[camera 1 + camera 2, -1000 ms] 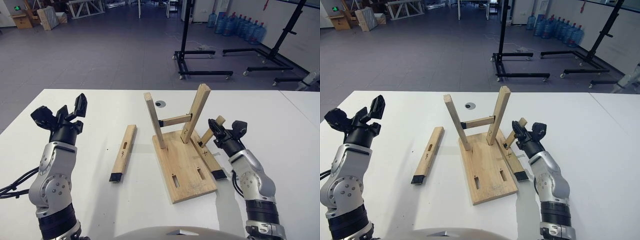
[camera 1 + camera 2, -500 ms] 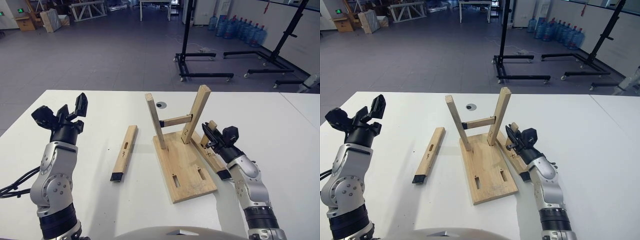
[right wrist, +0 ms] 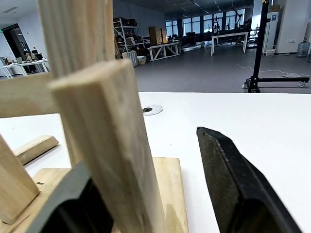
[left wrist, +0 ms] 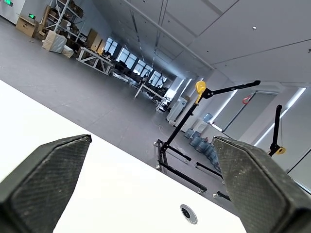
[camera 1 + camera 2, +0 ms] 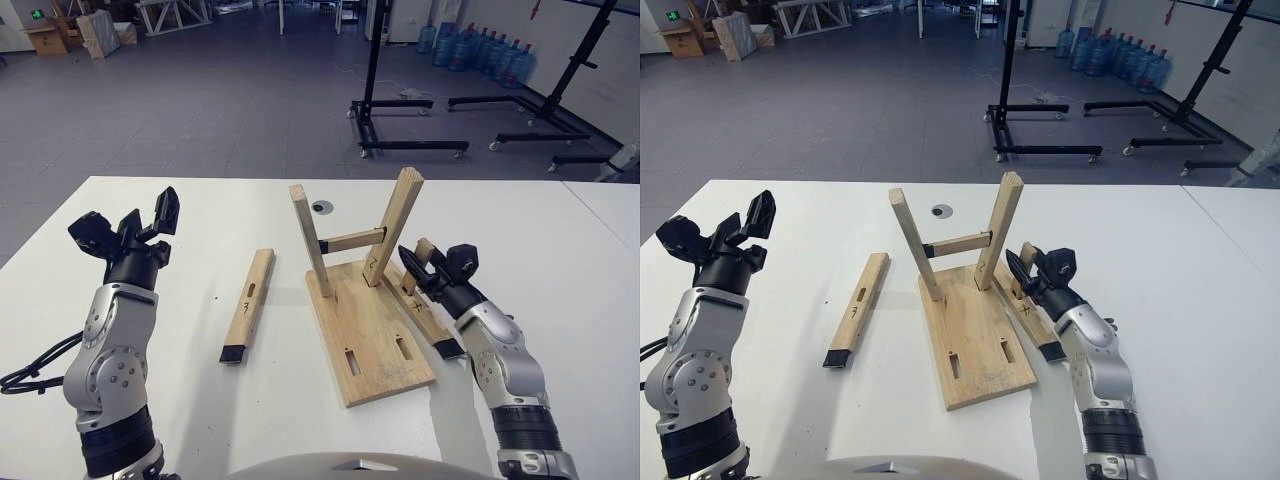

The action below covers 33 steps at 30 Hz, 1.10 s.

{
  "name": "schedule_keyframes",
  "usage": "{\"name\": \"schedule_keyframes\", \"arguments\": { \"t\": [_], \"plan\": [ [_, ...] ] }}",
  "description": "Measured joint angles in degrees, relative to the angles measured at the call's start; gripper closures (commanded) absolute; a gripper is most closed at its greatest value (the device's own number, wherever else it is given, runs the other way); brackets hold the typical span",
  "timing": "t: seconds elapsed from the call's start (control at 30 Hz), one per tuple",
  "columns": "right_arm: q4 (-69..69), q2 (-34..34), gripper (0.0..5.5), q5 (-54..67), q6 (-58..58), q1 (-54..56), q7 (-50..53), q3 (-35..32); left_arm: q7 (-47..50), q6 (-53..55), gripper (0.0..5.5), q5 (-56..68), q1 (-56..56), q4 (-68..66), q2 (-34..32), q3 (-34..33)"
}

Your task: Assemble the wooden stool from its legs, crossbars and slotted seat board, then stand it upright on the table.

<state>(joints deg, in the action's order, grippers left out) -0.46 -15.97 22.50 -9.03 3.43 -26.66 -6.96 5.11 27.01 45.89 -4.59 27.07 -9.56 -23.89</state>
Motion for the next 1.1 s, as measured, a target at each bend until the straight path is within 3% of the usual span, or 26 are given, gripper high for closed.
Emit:
{"name": "schedule_keyframes", "arguments": {
  "t": [0.23,0.3,0.4,0.47,0.6,0.67,0.87,1.1],
  "plan": [
    [-13.8,-7.8,2.90,17.6,-13.6,0.5,-4.3,-9.7,-0.2,0.0,0.94,0.0,0.0,-0.4,-0.6,-0.1],
    [-18.3,-8.2,2.90,25.7,-18.1,7.9,1.9,-13.2,-0.3,0.0,0.94,-0.1,0.0,-0.4,-0.7,0.0],
    [-21.4,-7.6,2.90,28.1,-22.4,17.9,15.1,-14.0,-0.4,0.0,0.94,-0.2,-0.1,-0.5,-0.8,-0.1],
    [-23.3,-5.4,2.90,24.8,-25.0,22.0,25.0,-12.1,-0.4,0.0,0.94,-0.2,-0.1,-0.5,-0.9,0.0],
    [-25.1,-0.6,2.90,6.4,-33.2,26.7,47.4,-2.2,-0.5,0.0,0.94,-0.2,-0.1,-0.6,-1.1,0.0],
    [-25.8,1.1,2.90,-0.2,-36.7,27.3,53.7,0.3,-0.5,0.1,0.94,-0.2,-0.2,-0.6,-1.1,0.2],
    [-29.7,4.7,2.90,-7.4,-43.1,27.0,57.1,0.9,-0.4,0.1,0.94,-0.4,0.0,-0.4,-1.1,0.6],
    [-27.1,10.9,2.90,-13.6,-43.2,20.8,55.2,7.1,-0.1,0.1,0.94,-1.1,0.4,-0.3,-0.8,1.8]
  ]
}}
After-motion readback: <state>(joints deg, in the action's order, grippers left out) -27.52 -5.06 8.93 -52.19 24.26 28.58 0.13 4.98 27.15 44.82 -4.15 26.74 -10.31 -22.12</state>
